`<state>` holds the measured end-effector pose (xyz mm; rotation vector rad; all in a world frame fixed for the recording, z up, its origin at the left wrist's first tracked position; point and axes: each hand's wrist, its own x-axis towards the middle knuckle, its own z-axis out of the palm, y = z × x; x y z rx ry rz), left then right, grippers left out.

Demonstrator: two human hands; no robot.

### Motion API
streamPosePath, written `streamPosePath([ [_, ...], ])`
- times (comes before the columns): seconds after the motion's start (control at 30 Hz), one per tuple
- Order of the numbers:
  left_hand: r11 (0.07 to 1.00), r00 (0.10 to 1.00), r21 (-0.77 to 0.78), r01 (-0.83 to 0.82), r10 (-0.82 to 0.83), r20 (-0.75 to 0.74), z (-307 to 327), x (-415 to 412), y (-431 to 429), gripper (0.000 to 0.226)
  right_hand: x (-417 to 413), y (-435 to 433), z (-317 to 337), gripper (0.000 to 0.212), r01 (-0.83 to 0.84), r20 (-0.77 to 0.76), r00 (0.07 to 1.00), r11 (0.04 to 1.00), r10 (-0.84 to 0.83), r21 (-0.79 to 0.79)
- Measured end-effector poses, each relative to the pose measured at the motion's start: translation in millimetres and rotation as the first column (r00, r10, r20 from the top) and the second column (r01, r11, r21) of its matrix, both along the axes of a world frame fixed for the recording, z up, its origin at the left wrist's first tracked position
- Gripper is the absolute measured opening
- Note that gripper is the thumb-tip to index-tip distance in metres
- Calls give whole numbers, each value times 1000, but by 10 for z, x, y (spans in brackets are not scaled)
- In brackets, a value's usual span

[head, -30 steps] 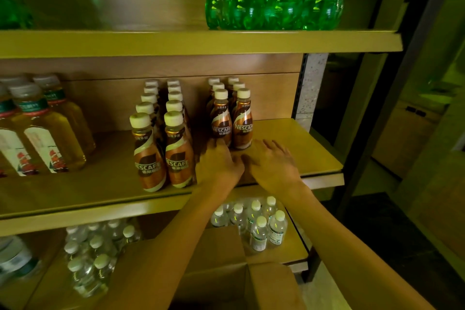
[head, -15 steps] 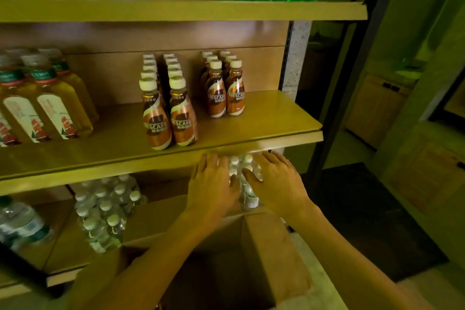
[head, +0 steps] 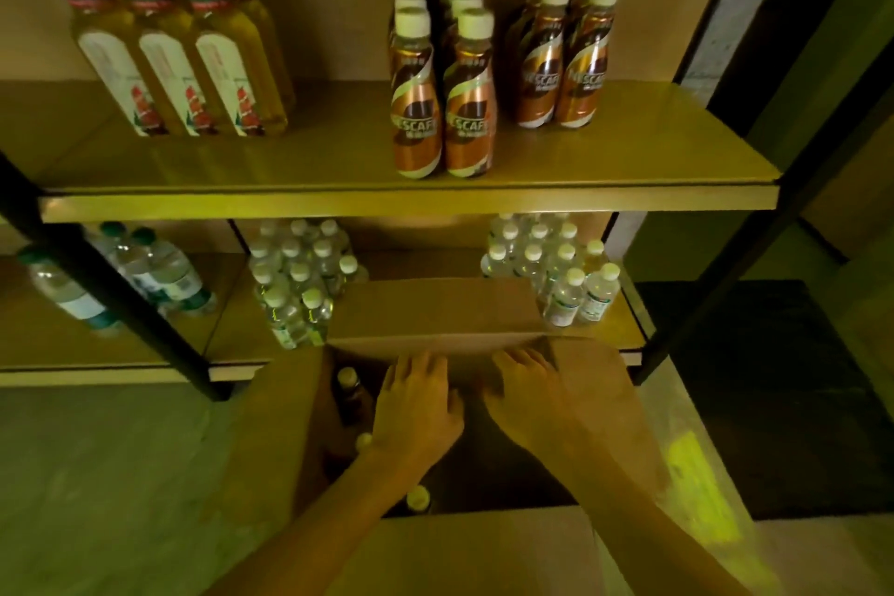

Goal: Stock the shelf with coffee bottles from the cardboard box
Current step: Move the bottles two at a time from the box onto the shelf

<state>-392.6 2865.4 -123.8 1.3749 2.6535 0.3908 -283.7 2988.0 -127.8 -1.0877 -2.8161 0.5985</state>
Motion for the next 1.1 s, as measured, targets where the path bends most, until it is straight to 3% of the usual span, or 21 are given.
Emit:
streamPosePath([
  [0.33, 948, 963, -264, -180, 224, 150, -651, -498, -534, 49, -456, -267, -629, 53, -151, 204, 960, 969, 190, -195],
  [0.43, 929, 916, -294, -224, 303, 262, -810, -665, -591, 47, -587, -290, -827, 54, -160, 258, 938, 951, 230, -265],
  [0.57, 887, 756, -299, -353, 458, 467, -986, -910, -545, 50, -691, -337, -1095, 55, -166, 316, 900, 905, 302, -391],
  [0.8, 758, 411, -371, -536, 618, 670, -1186, -1287, -216, 28, -951, -555, -1462, 69, -91, 349, 852, 768, 389, -634],
  [0.9, 714, 295, -426, -556, 648, 702, -1366, -1359, -81, 43, -1079, -677, -1567, 82, -15, 316, 887, 706, 335, -708],
  [1.1, 632, 193, -443, -636, 686, 701, -1627, -1412, 131, 69, -1279, -785, -1833, 96, 84, 310, 917, 636, 252, -767],
])
